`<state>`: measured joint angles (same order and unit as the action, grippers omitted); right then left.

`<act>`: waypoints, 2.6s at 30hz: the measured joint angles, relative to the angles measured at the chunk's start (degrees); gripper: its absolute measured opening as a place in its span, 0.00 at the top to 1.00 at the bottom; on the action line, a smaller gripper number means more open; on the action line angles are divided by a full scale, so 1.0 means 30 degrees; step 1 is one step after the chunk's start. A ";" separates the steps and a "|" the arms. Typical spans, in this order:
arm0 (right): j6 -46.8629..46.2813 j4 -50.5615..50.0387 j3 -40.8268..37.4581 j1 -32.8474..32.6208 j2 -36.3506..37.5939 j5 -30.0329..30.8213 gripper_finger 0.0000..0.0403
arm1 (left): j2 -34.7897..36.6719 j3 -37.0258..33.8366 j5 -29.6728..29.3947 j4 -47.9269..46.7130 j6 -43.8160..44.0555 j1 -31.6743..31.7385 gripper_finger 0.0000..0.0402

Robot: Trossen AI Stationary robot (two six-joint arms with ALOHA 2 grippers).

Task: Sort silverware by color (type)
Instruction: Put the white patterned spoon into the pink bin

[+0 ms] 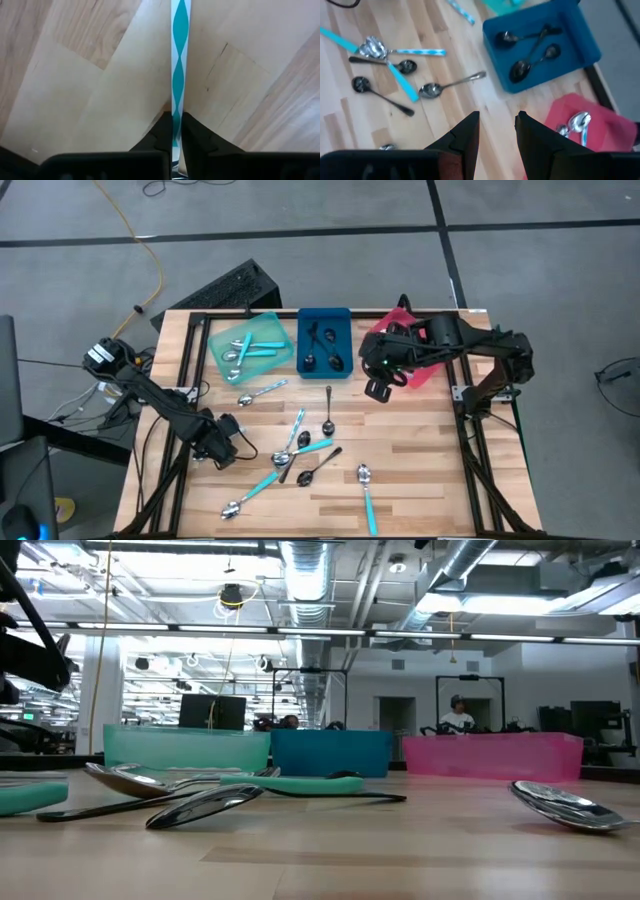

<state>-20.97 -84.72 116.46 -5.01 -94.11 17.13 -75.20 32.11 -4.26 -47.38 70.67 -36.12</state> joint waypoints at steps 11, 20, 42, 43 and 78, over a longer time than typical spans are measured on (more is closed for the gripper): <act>-0.0799 0.1625 0.0000 -0.3452 0.0000 0.3367 0.63 | 0.4196 0.1028 -0.8869 0.3611 -0.1706 -0.0392 0.99; 0.0418 0.6440 -0.2646 -0.6744 -0.0408 0.7238 0.63 | 0.7458 0.1009 -1.2643 0.8177 -0.8228 -0.0392 0.99; 0.7581 3.5767 -1.5759 -0.3592 -0.0976 -0.1812 0.58 | 0.7841 0.1016 -1.0272 1.8907 -2.3476 0.0011 0.99; 0.7638 3.6063 -1.5757 -0.3438 -0.0976 -0.2355 0.55 | 0.7848 0.1016 -0.9502 1.9134 -2.3847 0.0155 0.99; 0.8995 3.8322 -1.5693 -0.2531 -0.0918 -0.3177 0.31 | 0.3148 0.0477 -0.0659 2.5775 -2.5988 0.7577 1.00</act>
<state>6.01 30.25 69.38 -12.60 -96.86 7.60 -65.76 33.54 -6.24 29.94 -7.29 -13.39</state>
